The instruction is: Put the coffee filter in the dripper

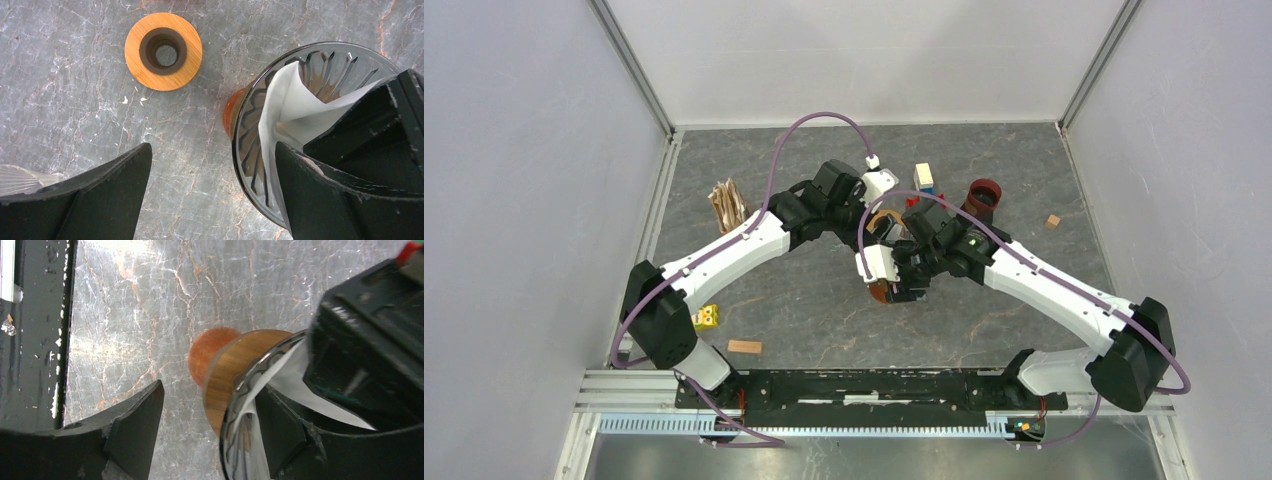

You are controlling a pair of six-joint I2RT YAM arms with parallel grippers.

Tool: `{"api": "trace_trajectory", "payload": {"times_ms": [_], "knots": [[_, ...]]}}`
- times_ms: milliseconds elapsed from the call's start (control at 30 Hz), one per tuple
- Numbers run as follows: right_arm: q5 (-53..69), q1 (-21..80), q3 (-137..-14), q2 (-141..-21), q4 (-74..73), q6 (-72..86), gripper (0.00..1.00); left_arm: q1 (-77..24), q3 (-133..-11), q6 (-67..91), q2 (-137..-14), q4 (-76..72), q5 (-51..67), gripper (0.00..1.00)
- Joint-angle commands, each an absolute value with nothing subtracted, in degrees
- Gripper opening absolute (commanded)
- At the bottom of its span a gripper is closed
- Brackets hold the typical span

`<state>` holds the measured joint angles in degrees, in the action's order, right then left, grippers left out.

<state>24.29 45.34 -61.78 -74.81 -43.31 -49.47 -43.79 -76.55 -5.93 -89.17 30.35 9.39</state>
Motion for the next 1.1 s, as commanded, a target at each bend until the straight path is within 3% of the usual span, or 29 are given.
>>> {"api": "trace_trajectory", "payload": {"times_ms": [0,1067], "knots": [[24.24,45.26,-60.54,-75.42,-42.55,-50.08,0.71,-43.77,-79.12,-9.09,-88.83,29.55,8.46,0.99],[23.99,45.13,-64.12,-69.04,-43.53,-46.85,0.75,-43.77,-80.46,-8.48,-86.45,28.91,9.79,1.0]]}}
